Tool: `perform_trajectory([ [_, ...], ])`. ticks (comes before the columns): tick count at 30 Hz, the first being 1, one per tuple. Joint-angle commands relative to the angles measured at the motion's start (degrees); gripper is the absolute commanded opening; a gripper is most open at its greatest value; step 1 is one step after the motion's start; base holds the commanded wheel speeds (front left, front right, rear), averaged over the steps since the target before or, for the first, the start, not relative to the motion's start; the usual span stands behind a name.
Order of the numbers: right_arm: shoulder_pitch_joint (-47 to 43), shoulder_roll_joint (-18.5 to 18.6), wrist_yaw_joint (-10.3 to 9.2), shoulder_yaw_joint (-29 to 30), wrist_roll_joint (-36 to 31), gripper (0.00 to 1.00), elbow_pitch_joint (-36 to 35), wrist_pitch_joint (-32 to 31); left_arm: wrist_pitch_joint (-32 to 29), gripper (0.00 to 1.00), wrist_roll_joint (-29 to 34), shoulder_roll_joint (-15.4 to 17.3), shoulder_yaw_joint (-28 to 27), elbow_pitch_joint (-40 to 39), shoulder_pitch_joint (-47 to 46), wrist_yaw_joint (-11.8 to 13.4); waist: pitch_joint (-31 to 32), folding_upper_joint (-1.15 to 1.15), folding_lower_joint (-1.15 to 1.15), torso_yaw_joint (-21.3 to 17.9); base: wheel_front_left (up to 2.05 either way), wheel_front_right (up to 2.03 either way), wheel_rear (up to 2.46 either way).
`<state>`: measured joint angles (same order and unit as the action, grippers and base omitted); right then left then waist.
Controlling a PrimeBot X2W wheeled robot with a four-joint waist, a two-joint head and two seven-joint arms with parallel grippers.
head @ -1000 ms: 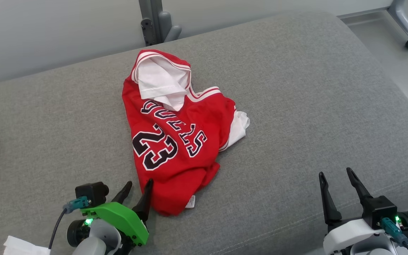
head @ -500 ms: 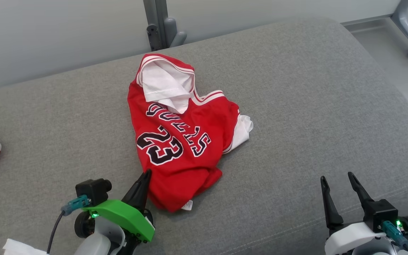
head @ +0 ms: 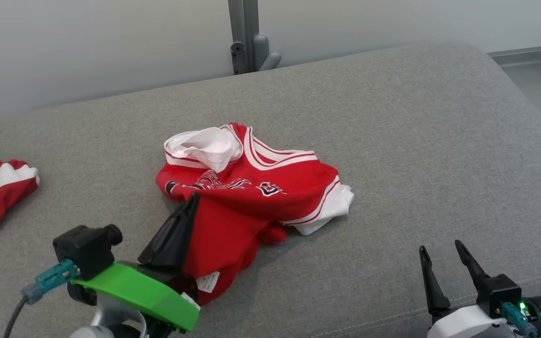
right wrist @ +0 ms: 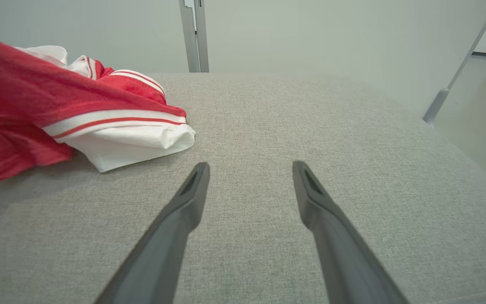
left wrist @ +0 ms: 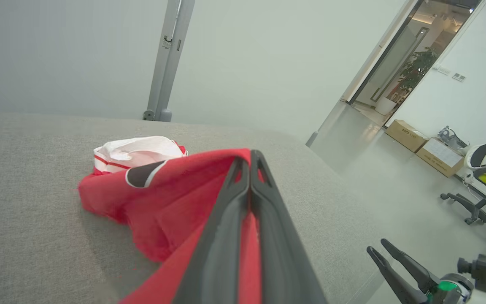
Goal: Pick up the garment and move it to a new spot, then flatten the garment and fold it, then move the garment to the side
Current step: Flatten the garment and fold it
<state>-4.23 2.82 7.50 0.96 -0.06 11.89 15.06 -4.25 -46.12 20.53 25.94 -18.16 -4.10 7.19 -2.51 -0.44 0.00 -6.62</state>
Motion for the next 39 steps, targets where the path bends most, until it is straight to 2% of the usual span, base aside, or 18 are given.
perform_trajectory([
  [1,0.87,0.14,-0.01,-0.39,0.37,1.00,-0.04,0.18,-1.52,0.00,-0.15,0.71,-0.89,-2.05,-0.93,1.45,-1.11,0.44,0.00,-0.09,0.00,0.00,0.00],
  [3,1.18,0.12,-0.01,-1.06,0.06,1.00,0.17,0.18,-3.15,0.00,-0.34,1.40,-1.92,-1.25,-2.46,2.49,-1.62,0.44,0.00,-0.56,0.00,0.00,0.00],
  [6,1.99,0.14,-0.01,-1.80,-0.46,1.00,0.19,0.18,-5.42,0.00,-1.19,2.13,-2.73,5.10,-5.83,2.33,-3.15,0.44,0.00,-1.73,0.00,0.00,0.00],
  [11,3.14,0.13,-0.01,-1.94,-0.18,1.00,0.12,0.18,-7.92,0.00,-1.46,2.34,-2.10,22.53,-13.34,-0.63,-6.20,0.44,0.00,-3.92,0.00,0.00,0.00],
  [15,3.12,0.11,-0.01,-2.20,-0.02,1.00,0.13,0.19,-6.44,0.00,-0.81,2.04,-1.98,36.56,-18.75,-3.66,-7.54,0.44,0.00,-5.30,0.00,0.00,0.00],
  [16,3.12,0.11,-0.01,-2.20,-0.02,1.00,0.13,0.19,-6.44,0.00,-0.81,2.04,-1.98,36.56,-18.75,-3.66,-7.54,0.44,0.00,-5.30,0.00,0.00,0.00],
  [17,2.72,0.13,-0.02,-2.18,-0.19,1.00,0.24,0.18,-4.96,0.00,-0.35,1.57,-1.88,42.79,-20.61,-4.98,-7.43,0.44,0.00,-5.58,0.00,0.00,0.00],
  [19,2.25,0.12,-0.02,-2.13,-0.46,1.00,0.24,0.18,-3.38,0.00,-0.32,0.72,-1.86,47.92,-22.53,-6.28,-7.47,0.44,0.00,-5.54,0.00,0.00,0.00],
  [27,3.67,0.12,-0.02,-1.75,-0.66,1.00,-0.01,0.19,1.71,0.00,0.00,-2.78,-0.95,59.46,-27.20,-10.54,-7.16,0.44,0.00,-3.92,0.00,0.00,0.00],
  [29,3.68,0.11,-0.01,-1.79,-0.89,1.00,0.14,0.18,2.62,0.06,0.25,-3.77,-0.30,61.62,-27.80,-11.42,-6.61,0.44,0.00,-3.15,0.00,0.00,0.00],
  [30,3.63,0.11,-0.02,-1.98,-1.01,1.00,0.30,0.18,3.35,0.17,0.38,-4.22,-0.04,62.55,-27.91,-11.82,-6.27,0.44,0.00,-2.88,0.00,0.00,0.00],
  [32,3.83,0.14,-0.02,-2.06,-1.12,1.00,0.41,0.18,4.32,0.26,-0.08,-5.13,0.42,63.99,-28.39,-12.75,-5.88,0.44,0.00,-2.45,0.00,0.00,0.00],
  [34,4.06,0.13,-0.01,-2.08,-1.23,1.00,0.49,0.18,5.25,0.16,-0.06,-5.93,1.04,65.07,-28.91,-13.32,-5.31,0.44,0.00,-2.11,0.00,0.00,0.00],
  [35,4.06,0.13,-0.02,-2.07,-1.28,1.00,0.61,0.18,5.57,0.06,-0.18,-6.42,1.31,65.70,-29.06,-13.60,-5.08,0.44,0.00,-2.00,0.00,0.00,0.00],
  [36,4.08,0.13,-0.02,-2.10,-1.30,1.00,0.65,0.18,6.05,0.02,-0.30,-6.93,1.68,66.11,-29.19,-13.86,-4.85,0.44,0.00,-1.89,0.00,0.00,0.00],
  [37,4.07,0.13,-0.02,-2.15,-1.34,1.00,0.72,0.18,6.48,0.03,-0.65,-7.42,1.85,66.53,-29.28,-14.03,-4.62,0.44,0.00,-1.81,0.00,0.00,0.00],
  [38,4.04,0.13,-0.02,-2.30,-1.37,1.00,0.81,0.18,7.16,0.16,-0.61,-7.68,2.10,67.08,-29.39,-14.19,-4.35,0.44,0.00,-1.79,0.00,0.00,0.00],
  [39,4.07,0.13,-0.02,-2.41,-1.44,1.00,0.86,0.18,7.91,0.59,-0.45,-7.91,2.35,67.46,-29.65,-14.27,-4.21,0.44,0.00,-1.81,0.00,0.00,0.00],
])
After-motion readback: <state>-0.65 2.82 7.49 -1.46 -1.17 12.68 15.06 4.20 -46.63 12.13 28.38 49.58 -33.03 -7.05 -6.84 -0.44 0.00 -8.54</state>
